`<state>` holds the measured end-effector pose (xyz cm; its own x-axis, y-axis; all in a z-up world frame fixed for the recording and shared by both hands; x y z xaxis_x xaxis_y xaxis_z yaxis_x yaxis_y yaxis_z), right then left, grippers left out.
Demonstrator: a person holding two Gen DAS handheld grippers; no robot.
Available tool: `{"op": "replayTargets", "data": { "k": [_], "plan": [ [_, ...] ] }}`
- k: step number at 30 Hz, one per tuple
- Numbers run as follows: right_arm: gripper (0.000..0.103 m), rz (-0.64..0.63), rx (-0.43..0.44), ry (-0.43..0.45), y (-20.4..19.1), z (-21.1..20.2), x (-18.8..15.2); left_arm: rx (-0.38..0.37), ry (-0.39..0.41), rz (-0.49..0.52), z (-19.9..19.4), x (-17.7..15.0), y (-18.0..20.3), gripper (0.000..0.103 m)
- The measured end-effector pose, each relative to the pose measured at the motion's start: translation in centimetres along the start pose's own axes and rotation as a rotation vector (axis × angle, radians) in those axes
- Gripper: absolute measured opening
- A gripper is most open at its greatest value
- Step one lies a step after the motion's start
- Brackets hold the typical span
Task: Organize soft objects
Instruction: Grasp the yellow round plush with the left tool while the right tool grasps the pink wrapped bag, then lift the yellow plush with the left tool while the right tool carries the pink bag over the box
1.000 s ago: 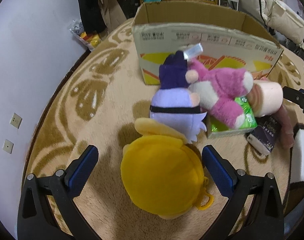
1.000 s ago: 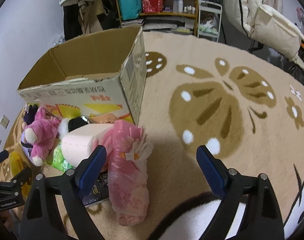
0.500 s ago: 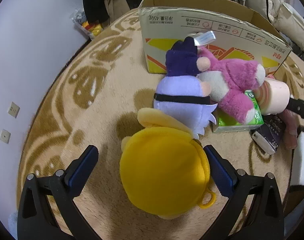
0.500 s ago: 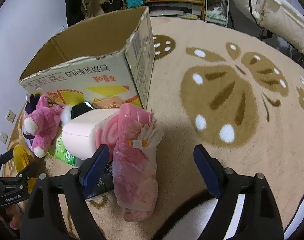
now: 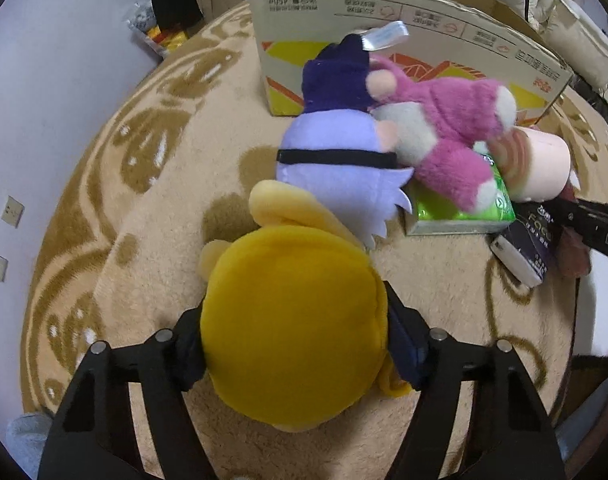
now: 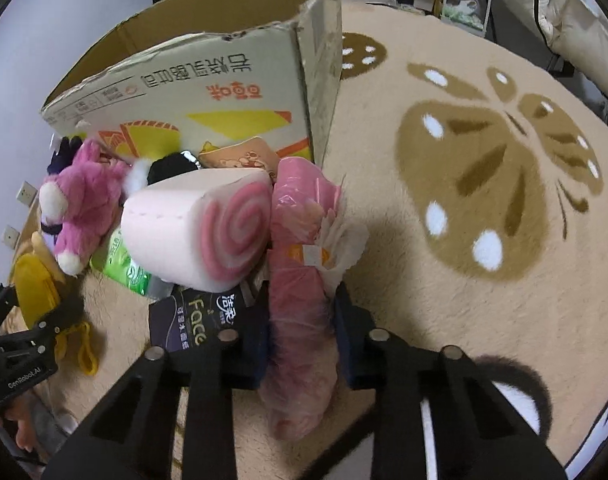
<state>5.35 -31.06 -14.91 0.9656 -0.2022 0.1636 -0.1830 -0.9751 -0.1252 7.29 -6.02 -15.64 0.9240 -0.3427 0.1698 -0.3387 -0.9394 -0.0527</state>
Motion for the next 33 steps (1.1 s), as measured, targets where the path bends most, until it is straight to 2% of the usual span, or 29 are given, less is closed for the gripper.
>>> {"op": "replayTargets", "data": {
  "k": [4,11,15,23,26,33],
  "plan": [
    [0.021,0.027,0.019,0.016,0.5,-0.4,-0.1,0.027,0.018,0.004,-0.5,-0.4,0.1,0.07],
    [0.02,0.046,0.039,0.059,1.1,-2.4,-0.8,0.063,0.078,-0.037,-2.8,-1.1,-0.5,0.07],
    [0.02,0.042,0.04,0.109,0.9,-3.8,-1.5,0.055,0.121,-0.077,-4.3,-1.6,-1.2,0.07],
    [0.019,0.043,0.034,0.27,0.5,-9.0,-2.7,0.061,0.277,-0.126,-8.2,-2.4,-2.4,0.07],
    [0.019,0.043,0.041,0.335,0.0,-11.0,-2.9,0.089,0.34,-0.137,-9.7,-3.0,-2.9,0.07],
    [0.019,0.035,0.045,0.424,-0.7,-14.2,-2.8,0.12,0.46,-0.17,-13.1,-3.9,-4.1,0.07]
  ]
}}
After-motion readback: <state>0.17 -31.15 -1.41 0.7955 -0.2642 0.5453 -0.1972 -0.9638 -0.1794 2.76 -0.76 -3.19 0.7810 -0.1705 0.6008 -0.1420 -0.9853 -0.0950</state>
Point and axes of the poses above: each gripper's, at about its wrist camera, not at the fingertips, and z roughly the way its jaws point, y to its right, x to its top, the point moved 3 cm from there along z, roughly the way its jaws point, and after that the axes turned 13 degrees about -y, right-handed, at the moved point
